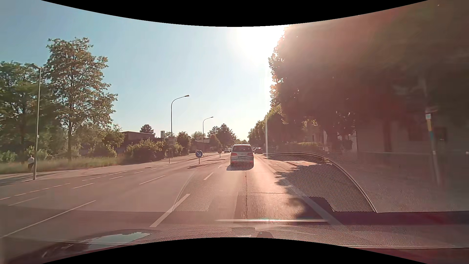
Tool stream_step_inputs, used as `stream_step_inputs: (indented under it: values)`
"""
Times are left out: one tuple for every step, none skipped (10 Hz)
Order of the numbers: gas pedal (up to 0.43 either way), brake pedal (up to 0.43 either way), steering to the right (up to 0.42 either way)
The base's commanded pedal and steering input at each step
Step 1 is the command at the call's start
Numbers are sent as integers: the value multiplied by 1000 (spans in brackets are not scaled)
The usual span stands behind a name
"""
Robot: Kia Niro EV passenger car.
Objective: Follow the waypoints while adhering to traffic rules and regulations
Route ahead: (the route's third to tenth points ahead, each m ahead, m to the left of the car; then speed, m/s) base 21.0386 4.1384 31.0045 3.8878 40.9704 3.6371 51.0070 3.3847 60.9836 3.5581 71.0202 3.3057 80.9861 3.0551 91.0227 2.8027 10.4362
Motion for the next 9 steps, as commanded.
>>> stream_step_inputs:
  values:
    - [130,6,-1]
    - [130,6,-2]
    - [130,0,-3]
    - [130,6,-4]
    - [130,6,-4]
    - [130,6,-4]
    - [130,6,-6]
    - [130,0,-9]
    - [130,6,-10]
